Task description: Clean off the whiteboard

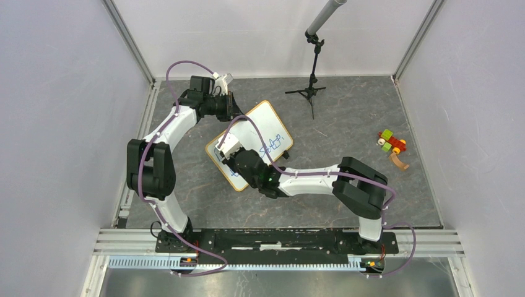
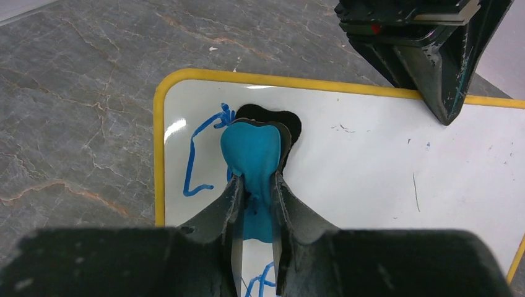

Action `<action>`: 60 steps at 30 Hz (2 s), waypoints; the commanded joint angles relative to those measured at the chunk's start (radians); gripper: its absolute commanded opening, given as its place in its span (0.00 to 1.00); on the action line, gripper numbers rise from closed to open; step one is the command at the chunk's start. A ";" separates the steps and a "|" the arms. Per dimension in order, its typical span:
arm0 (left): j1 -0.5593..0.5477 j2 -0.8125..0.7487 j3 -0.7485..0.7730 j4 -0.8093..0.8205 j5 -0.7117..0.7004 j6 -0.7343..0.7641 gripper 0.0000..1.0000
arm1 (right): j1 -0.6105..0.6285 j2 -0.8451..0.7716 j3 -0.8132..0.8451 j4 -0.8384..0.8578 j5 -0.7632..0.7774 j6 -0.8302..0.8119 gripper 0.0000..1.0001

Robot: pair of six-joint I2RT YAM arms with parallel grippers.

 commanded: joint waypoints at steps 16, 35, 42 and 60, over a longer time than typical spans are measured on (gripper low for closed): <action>-0.014 -0.046 -0.007 -0.041 0.004 -0.034 0.02 | -0.098 -0.019 0.041 -0.154 0.083 0.135 0.23; -0.016 -0.043 -0.001 -0.067 -0.022 -0.013 0.02 | 0.026 0.061 0.159 -0.120 0.036 -0.083 0.23; -0.018 -0.046 0.002 -0.071 -0.021 -0.012 0.02 | -0.081 -0.024 0.040 -0.120 0.069 0.077 0.23; -0.022 -0.046 0.002 -0.071 -0.027 -0.013 0.02 | 0.079 0.117 0.249 -0.189 -0.086 -0.183 0.22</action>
